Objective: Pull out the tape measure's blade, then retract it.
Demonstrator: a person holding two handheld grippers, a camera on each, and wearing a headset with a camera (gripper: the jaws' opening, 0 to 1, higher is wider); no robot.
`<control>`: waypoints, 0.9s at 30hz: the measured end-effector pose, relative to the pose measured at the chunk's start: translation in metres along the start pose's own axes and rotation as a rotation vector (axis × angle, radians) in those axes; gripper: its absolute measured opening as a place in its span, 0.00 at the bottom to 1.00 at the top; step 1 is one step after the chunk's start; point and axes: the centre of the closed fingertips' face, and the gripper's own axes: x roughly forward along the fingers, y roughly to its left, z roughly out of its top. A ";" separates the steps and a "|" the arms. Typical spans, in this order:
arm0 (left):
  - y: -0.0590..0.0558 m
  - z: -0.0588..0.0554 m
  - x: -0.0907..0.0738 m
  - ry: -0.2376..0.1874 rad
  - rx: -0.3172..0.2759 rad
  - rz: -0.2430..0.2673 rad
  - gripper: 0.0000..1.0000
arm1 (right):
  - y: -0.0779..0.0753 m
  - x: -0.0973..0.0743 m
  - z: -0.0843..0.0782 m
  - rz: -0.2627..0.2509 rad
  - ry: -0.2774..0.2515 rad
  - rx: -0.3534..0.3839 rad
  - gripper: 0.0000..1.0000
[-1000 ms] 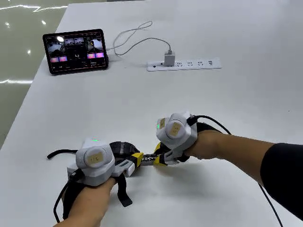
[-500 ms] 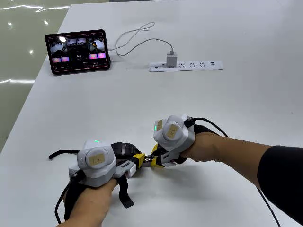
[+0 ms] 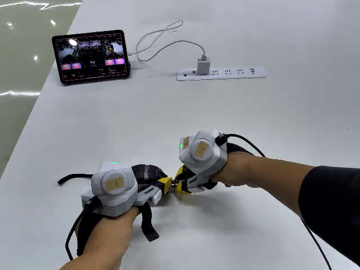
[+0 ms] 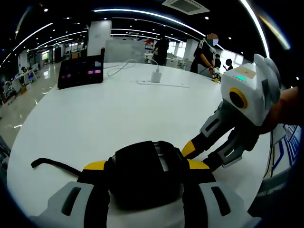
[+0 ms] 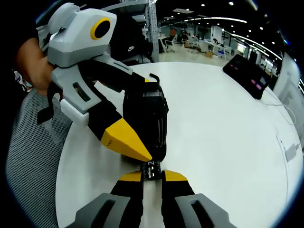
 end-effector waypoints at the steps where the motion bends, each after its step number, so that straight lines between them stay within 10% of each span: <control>1: 0.000 0.000 0.000 0.001 -0.002 0.000 0.57 | -0.001 0.000 0.000 -0.002 -0.002 -0.004 0.10; 27: -0.001 0.000 0.000 0.001 0.000 -0.001 0.60 | 0.001 0.006 0.007 -0.006 -0.025 -0.008 0.11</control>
